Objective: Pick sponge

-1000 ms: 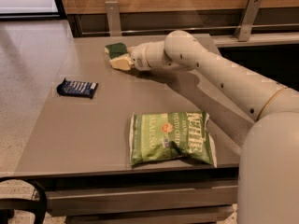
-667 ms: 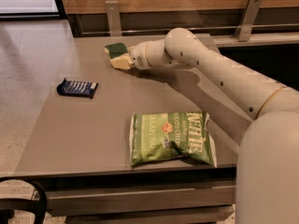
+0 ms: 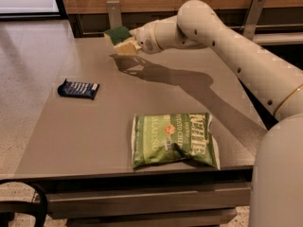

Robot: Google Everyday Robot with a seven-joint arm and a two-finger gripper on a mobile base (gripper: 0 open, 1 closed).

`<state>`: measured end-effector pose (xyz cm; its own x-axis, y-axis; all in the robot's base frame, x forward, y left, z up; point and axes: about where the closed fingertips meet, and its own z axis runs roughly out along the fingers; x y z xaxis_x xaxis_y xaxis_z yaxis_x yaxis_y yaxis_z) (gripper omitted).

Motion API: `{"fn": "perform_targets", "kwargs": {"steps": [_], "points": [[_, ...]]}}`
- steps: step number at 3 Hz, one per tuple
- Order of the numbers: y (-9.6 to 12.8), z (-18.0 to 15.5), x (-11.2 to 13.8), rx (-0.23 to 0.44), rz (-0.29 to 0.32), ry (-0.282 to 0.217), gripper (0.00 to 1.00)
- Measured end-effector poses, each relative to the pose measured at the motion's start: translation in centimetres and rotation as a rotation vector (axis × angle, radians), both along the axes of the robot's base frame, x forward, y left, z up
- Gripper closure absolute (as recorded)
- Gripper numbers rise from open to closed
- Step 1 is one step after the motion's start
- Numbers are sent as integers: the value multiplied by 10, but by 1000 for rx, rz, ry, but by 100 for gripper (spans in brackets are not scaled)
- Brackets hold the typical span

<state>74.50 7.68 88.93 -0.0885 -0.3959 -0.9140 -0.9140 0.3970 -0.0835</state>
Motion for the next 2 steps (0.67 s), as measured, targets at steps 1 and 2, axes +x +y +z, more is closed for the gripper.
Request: {"fn": "perform_targets", "kwargs": {"steps": [1, 2], "points": [[-12, 30, -14, -22, 19, -55, 100], [-23, 56, -30, -28, 26, -120, 100]]}}
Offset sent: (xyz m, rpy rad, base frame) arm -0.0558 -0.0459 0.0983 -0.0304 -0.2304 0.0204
